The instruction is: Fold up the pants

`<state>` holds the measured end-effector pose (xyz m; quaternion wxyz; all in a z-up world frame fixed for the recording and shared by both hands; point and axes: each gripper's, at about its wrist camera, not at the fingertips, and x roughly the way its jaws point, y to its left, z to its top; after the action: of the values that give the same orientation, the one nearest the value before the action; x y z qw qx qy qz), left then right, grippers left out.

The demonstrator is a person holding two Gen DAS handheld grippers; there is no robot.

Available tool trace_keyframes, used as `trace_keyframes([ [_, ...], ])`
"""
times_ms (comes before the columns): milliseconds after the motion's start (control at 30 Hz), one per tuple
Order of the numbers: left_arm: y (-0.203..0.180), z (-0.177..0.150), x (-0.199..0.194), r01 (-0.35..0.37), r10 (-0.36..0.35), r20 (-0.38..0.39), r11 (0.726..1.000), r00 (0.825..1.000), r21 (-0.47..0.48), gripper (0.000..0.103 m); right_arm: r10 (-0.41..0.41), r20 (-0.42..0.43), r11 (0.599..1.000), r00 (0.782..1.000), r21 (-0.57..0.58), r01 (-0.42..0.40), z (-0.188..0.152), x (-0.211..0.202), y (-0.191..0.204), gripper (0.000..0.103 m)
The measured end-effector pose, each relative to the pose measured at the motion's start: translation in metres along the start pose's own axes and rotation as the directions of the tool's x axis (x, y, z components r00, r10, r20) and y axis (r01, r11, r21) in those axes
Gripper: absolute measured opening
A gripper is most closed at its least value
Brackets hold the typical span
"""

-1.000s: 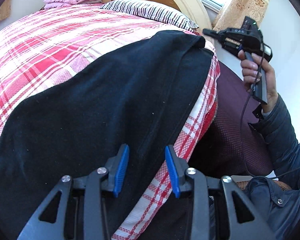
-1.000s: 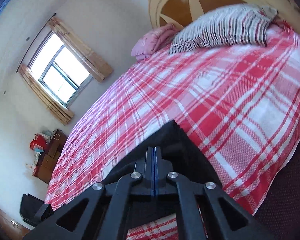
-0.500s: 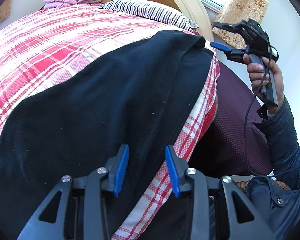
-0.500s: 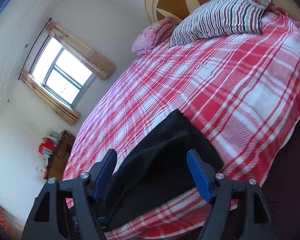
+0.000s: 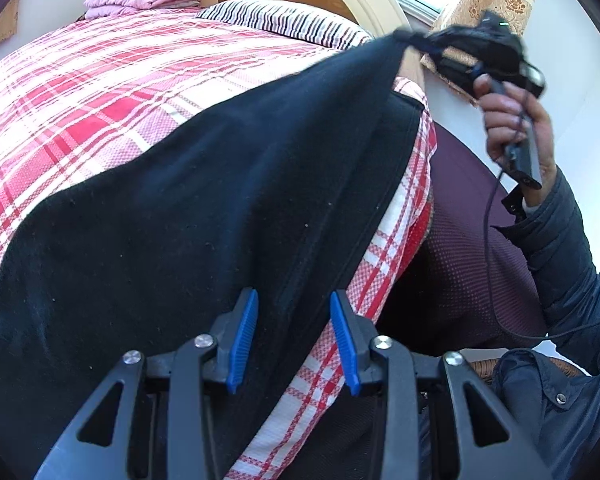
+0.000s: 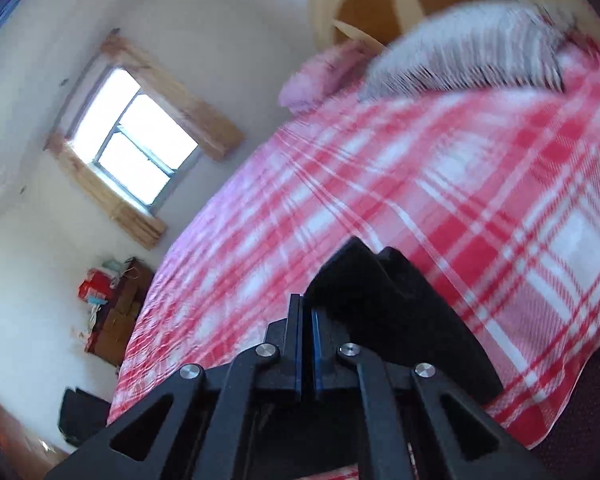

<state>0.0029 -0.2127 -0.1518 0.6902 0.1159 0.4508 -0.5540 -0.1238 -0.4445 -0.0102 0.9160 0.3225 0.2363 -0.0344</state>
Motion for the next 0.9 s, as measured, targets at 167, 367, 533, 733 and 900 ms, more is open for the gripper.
trace_keyframes([
  [167,0.004,0.000,0.000,0.017,-0.017,0.002,1.000,1.000,-0.012,0.040,-0.085,-0.015,0.991,0.996,-0.103,0.083,-0.018,-0.012,0.001,0.003],
  [367,0.001,0.001,0.001,0.007,-0.006,-0.015,1.000,1.000,0.020,0.040,-0.116,-0.089,0.993,0.989,-0.028,0.114,-0.041,-0.018,-0.048,0.004],
  [533,-0.009,0.003,0.000,-0.033,0.035,-0.033,0.996,0.999,0.080,0.040,-0.141,-0.062,0.989,0.988,-0.047,0.138,-0.039,-0.019,-0.048,0.007],
  [733,-0.022,-0.002,0.002,-0.113,0.121,-0.035,0.977,0.992,0.181,0.040,-0.155,-0.075,0.987,0.985,-0.044,0.152,-0.042,-0.005,-0.053,0.007],
  [900,-0.019,0.000,-0.002,-0.143,0.151,-0.030,0.974,0.988,0.174,0.028,-0.177,-0.068,0.980,0.982,-0.103,0.169,-0.046,0.000,-0.042,0.007],
])
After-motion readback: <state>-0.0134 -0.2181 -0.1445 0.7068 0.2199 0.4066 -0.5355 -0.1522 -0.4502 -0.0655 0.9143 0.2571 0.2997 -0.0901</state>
